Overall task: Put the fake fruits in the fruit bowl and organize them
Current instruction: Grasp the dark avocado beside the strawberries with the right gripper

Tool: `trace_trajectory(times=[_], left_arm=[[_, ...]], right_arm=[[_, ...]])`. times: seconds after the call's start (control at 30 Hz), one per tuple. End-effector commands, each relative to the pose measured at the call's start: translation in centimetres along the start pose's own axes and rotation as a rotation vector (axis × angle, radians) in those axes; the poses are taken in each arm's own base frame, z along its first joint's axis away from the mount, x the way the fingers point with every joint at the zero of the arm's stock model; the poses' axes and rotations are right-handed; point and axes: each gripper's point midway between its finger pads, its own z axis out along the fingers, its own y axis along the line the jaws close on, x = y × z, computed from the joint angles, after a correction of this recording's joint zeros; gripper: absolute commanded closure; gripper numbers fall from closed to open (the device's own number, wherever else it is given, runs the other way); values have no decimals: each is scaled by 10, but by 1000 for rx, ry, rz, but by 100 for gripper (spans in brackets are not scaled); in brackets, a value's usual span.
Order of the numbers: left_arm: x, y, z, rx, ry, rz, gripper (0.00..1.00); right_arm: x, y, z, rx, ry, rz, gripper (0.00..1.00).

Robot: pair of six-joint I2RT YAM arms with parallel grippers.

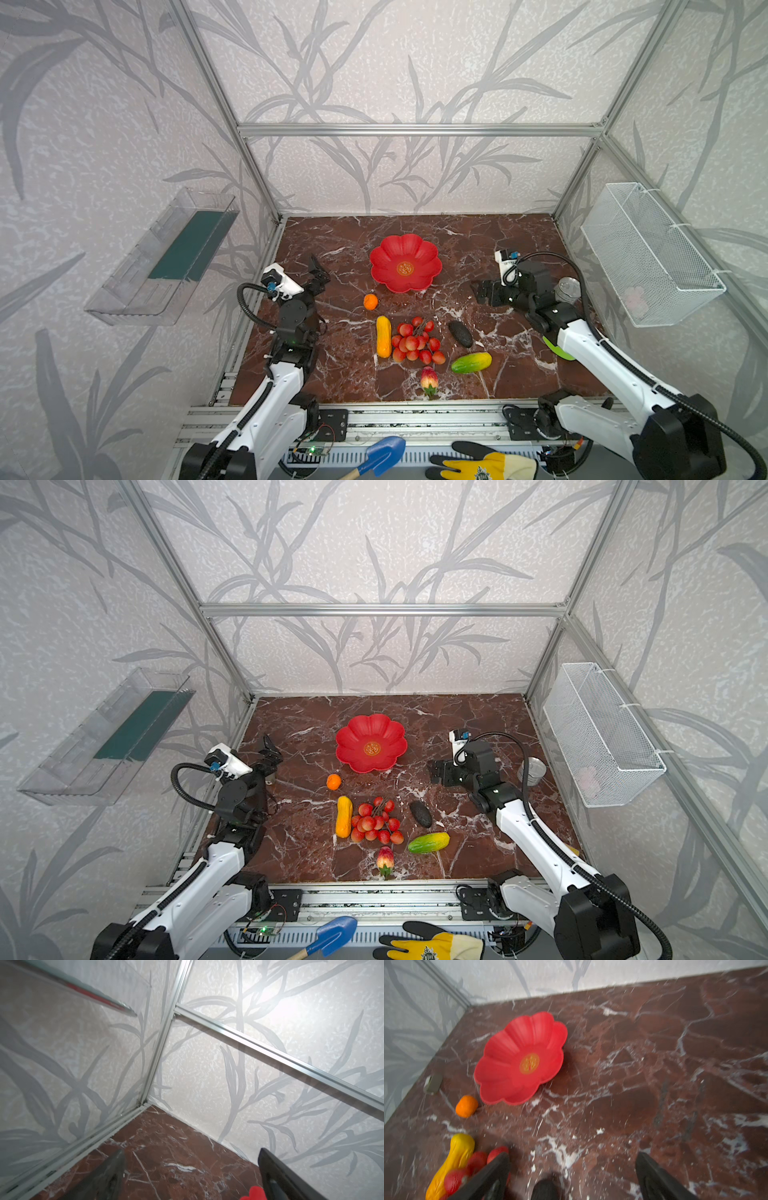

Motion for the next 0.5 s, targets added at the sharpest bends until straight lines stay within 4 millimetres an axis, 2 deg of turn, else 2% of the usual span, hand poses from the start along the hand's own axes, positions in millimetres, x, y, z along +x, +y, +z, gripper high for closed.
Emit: trace_trajectory(times=[0.0, 0.13, 0.23, 0.47], left_arm=[[10, 0, -3, 1, 73, -60, 1], [8, 4, -4, -65, 161, -21, 1], [9, 13, -6, -145, 236, -5, 2], [14, 15, -13, -198, 381, 49, 5]], right_arm=[[61, 6, -5, 18, 203, -8, 9], [91, 20, 4, 8, 264, -31, 11], [107, 28, 14, -12, 302, -27, 13], [127, 29, 43, 18, 349, -63, 17]])
